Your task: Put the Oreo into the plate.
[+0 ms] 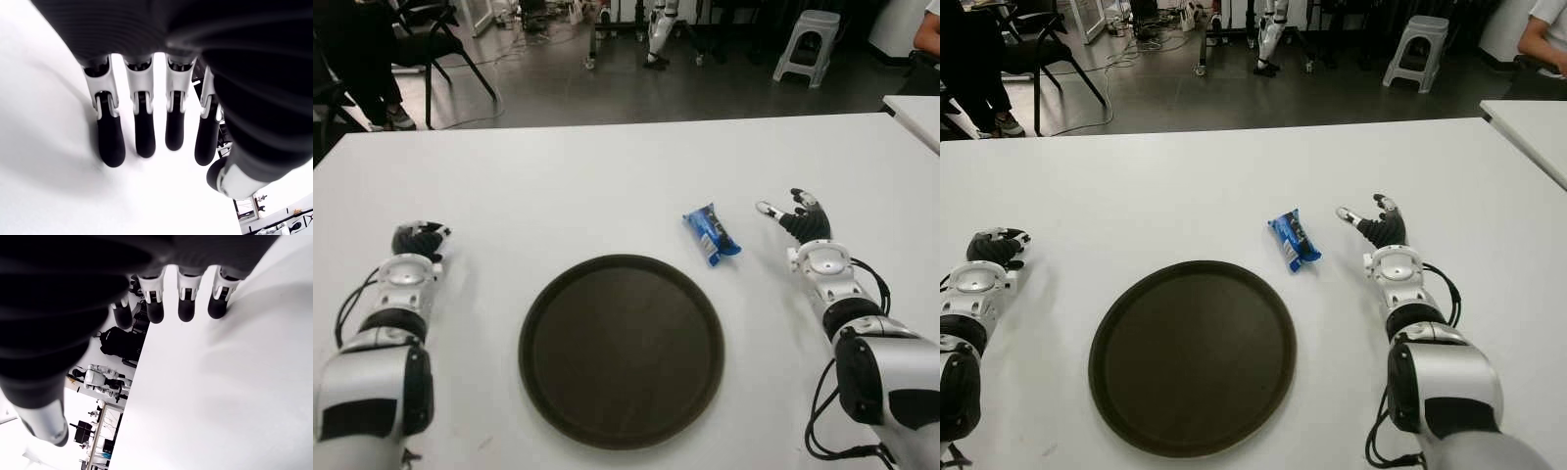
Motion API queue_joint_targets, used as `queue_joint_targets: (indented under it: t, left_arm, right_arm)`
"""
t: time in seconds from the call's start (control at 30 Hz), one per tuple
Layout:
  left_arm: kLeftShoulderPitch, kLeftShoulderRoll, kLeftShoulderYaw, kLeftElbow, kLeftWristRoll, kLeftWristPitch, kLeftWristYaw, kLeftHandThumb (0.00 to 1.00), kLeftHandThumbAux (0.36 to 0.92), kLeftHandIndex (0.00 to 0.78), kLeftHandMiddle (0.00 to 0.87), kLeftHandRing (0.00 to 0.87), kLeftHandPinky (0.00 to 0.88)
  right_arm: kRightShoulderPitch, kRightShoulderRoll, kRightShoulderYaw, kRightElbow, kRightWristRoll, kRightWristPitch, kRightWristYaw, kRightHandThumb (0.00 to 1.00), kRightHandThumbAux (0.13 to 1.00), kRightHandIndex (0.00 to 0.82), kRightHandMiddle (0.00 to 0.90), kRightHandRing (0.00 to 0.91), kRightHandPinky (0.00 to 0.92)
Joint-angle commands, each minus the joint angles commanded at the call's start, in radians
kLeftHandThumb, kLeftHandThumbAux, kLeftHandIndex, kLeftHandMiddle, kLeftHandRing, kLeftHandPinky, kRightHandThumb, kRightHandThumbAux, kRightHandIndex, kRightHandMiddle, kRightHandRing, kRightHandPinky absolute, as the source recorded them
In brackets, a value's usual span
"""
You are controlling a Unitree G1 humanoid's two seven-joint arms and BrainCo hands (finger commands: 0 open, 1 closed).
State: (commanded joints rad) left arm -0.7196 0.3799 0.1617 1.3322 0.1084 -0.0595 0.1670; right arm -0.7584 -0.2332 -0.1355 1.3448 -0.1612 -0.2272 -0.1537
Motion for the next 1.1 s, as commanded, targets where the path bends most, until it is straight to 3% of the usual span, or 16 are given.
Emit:
queue_joint_targets:
  t: [0.27, 0.9, 1.1]
  left_arm:
    - [-0.002, -0.004, -0.014, -0.003, 0.004, -0.005, 0.006, 0.683, 0.720, 0.400, 0.222, 0.231, 0.167]
    - [0.000, -0.006, -0.032, -0.007, 0.004, -0.016, 0.023, 0.690, 0.714, 0.412, 0.259, 0.220, 0.082]
    - [0.001, -0.012, -0.033, -0.008, 0.001, -0.019, 0.025, 0.695, 0.711, 0.418, 0.257, 0.208, 0.065]
  right_arm:
    - [0.000, -0.006, 0.014, 0.002, 0.000, -0.002, 0.005, 0.139, 0.689, 0.073, 0.106, 0.111, 0.133]
    - [-0.007, -0.008, 0.031, 0.002, -0.011, 0.009, -0.012, 0.121, 0.676, 0.060, 0.079, 0.064, 0.066]
    - [-0.007, -0.013, 0.025, 0.005, -0.008, 0.018, -0.002, 0.130, 0.675, 0.067, 0.107, 0.119, 0.161]
